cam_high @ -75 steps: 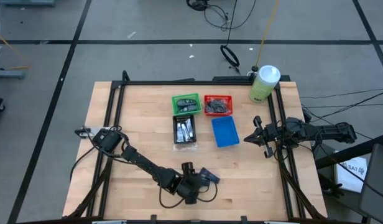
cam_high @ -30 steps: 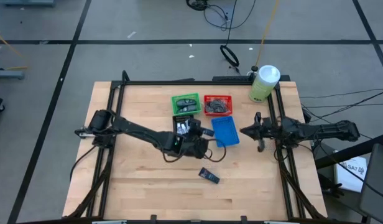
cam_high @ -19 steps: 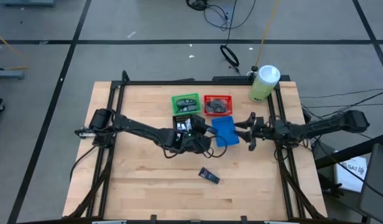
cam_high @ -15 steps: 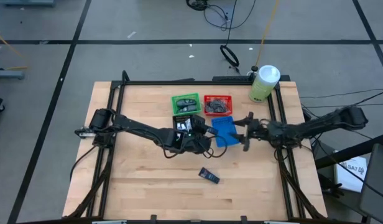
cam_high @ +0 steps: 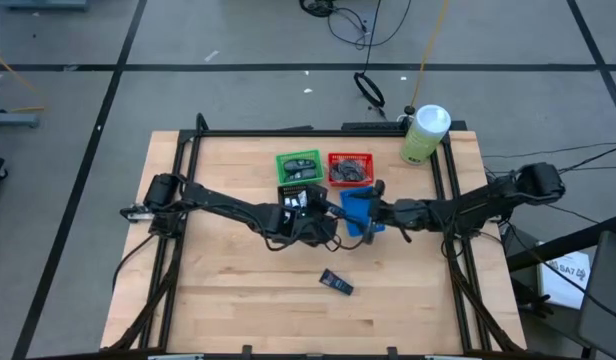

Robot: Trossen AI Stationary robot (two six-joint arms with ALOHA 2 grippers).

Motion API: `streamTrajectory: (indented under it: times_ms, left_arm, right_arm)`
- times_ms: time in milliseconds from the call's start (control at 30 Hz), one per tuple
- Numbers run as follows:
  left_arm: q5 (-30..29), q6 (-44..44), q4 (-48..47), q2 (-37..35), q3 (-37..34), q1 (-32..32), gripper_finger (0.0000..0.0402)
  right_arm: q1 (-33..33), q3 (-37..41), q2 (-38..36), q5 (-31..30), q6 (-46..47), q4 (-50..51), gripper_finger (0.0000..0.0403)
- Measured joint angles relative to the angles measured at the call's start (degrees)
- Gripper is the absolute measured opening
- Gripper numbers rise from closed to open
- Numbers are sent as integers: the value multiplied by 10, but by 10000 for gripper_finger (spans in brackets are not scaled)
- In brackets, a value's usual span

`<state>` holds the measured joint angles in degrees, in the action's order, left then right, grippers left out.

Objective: Pick & Place Travel size toiletries
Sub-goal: Put the bottom blue shave cream into the blue bin

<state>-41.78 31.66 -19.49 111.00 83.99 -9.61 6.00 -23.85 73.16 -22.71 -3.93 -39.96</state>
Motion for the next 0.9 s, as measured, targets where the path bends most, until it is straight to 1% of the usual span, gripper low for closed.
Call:
streamTrajectory:
  times_ms: [200,400,500,667,833,900]
  left_arm:
    - [10,-31,-23,0,0,6,29]
    - [28,-44,-26,0,2,15,12]
    - [35,-56,-28,0,2,20,13]
    - [58,-63,-23,0,2,19,24]
    - [91,-67,-6,0,2,15,10]
    - [94,-66,4,0,2,13,10]
  right_arm:
    - [12,-7,18,-1,1,-2,316]
    - [43,-10,17,7,3,-5,315]
    - [53,-10,18,2,3,-6,315]
    - [53,-9,18,-23,-3,-7,315]
    - [47,-9,18,-28,-27,-6,315]
    - [44,-9,18,-28,-27,-6,315]
